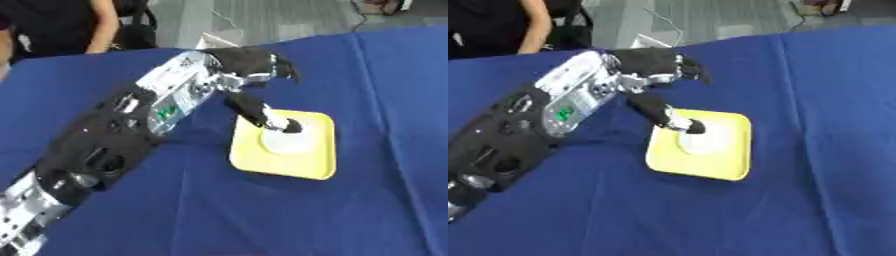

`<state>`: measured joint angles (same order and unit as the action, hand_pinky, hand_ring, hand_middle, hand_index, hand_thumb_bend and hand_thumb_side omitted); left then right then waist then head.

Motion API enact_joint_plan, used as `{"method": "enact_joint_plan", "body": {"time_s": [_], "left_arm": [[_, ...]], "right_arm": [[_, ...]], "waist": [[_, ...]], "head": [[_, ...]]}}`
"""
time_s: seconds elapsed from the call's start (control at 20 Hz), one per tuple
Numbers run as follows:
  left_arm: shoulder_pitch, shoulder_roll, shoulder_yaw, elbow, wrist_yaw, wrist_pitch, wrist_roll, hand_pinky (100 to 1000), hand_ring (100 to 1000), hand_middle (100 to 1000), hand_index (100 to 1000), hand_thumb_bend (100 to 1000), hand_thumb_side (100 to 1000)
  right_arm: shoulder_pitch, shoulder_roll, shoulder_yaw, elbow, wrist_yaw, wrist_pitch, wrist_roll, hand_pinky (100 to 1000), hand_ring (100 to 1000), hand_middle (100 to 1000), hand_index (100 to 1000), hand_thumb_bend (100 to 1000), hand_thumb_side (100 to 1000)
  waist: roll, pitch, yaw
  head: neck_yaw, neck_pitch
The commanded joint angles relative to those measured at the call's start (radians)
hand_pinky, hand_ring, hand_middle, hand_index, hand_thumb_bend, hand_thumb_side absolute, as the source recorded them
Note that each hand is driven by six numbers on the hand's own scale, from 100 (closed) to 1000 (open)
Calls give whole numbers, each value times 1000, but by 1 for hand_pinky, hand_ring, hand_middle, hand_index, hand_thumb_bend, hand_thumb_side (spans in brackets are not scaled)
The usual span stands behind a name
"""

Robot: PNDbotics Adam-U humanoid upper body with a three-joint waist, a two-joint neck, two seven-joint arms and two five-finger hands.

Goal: Pick up objects on the table and place them in the box.

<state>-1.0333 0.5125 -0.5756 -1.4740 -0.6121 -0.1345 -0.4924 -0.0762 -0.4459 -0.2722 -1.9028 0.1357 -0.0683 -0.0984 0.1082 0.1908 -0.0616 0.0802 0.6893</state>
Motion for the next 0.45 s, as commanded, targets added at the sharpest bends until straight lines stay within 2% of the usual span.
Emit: {"method": "enact_joint_plan", "body": {"time_s": [0.05,0.45], "left_arm": [[-34,77,33,-109,61,38,-27,943,925,874,931,616,850],[-21,123,79,-236,146,111,-31,933,906,862,932,564,802]], "right_arm": [[-1,-28,-9,-11,3,1,-4,677,709,859,953,383,768],[0,-28,-10,-11,4,1,-5,677,709,859,954,382,768]], "waist": [[-5,-22,3],[-7,-22,7]], "head": [[-11,-15],[-12,-20]]}}
